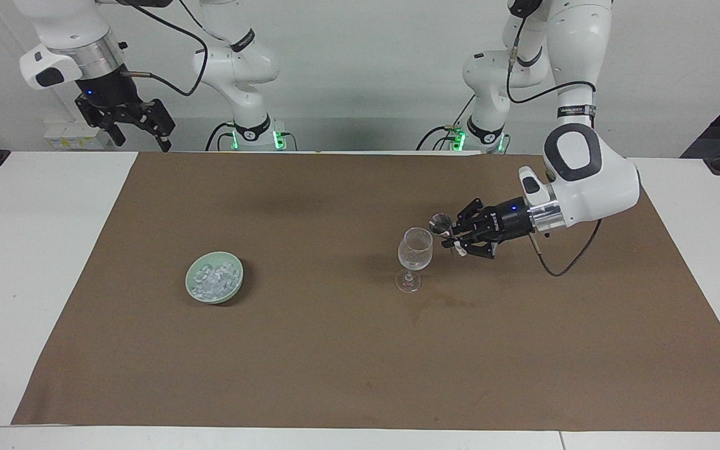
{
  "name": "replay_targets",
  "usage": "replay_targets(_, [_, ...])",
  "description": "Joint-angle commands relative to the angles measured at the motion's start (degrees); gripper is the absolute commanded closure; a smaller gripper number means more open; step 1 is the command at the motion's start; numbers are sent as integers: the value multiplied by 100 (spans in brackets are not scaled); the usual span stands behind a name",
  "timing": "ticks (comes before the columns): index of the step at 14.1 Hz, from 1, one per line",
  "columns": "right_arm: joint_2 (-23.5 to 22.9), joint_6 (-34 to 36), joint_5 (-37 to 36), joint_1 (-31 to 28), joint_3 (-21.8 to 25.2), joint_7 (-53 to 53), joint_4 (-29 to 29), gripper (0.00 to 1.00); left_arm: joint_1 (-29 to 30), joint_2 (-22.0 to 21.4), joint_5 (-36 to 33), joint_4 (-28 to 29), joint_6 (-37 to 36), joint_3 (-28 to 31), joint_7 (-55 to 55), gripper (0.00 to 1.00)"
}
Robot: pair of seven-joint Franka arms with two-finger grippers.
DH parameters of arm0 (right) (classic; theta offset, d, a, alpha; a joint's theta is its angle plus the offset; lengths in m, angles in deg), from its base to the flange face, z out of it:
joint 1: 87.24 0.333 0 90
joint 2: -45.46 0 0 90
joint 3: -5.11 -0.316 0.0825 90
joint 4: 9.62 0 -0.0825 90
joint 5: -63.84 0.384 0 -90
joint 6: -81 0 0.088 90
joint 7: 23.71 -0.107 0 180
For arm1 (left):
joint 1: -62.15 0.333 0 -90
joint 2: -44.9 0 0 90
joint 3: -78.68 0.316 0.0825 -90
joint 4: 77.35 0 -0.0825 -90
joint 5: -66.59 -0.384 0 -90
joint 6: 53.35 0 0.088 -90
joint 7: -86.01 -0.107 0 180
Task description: Pour wine and add ice with both arms
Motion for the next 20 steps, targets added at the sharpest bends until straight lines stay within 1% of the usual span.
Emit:
replay_targets(1, [141,-80,159,-78,-44,75,172,0,-197,-173,-243,59,164,122,244,99])
replay_targets(13, [141,-80,159,-78,-35,66,172,0,-433,-357,-1219,15,393,122,921,99])
replay_targets(20, [141,-80,159,-78,-44,75,172,0,-600,-437,-1834,-11,524,139,1640,99])
